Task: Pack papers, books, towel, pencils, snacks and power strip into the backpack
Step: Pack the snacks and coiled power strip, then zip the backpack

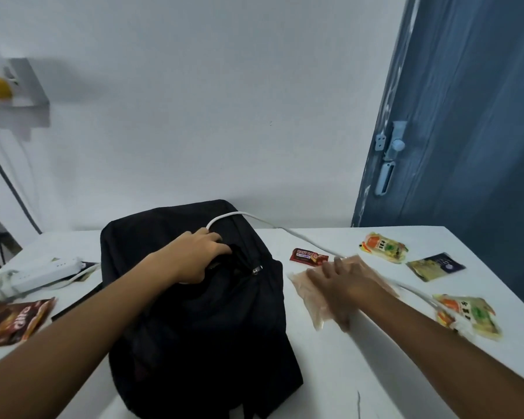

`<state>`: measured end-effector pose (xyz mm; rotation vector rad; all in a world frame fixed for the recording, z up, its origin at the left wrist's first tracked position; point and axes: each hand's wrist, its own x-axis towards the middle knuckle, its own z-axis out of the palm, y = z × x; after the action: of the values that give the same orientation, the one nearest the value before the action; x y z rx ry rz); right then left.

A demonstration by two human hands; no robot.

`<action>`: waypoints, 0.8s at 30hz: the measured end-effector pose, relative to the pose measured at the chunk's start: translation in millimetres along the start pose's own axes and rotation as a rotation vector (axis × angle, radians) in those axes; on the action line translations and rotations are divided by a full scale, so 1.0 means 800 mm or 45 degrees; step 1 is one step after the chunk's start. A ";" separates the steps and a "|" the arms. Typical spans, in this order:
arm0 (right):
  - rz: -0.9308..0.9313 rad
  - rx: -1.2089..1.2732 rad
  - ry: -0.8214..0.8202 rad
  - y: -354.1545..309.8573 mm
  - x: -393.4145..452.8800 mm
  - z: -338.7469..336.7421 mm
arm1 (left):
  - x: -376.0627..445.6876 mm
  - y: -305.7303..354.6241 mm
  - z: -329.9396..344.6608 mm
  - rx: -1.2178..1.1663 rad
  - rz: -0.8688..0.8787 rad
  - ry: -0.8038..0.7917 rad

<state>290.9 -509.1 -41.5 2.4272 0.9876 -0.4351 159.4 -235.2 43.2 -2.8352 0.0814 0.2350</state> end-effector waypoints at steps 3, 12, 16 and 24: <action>-0.053 0.023 0.241 0.005 0.004 -0.005 | -0.005 -0.004 0.000 -0.013 -0.023 0.049; -0.149 0.878 0.454 0.038 -0.024 -0.091 | -0.019 -0.019 -0.019 -0.241 -0.061 0.022; -0.416 1.151 0.769 0.030 -0.064 -0.156 | -0.026 -0.035 -0.027 -0.395 -0.070 0.160; -1.365 1.480 0.838 -0.071 -0.150 -0.205 | -0.055 -0.076 -0.016 -0.314 -0.051 -0.087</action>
<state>185.6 -452.3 132.2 2.7292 3.0326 -0.6847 122.7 -179.1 79.9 -3.0665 -0.0208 0.3551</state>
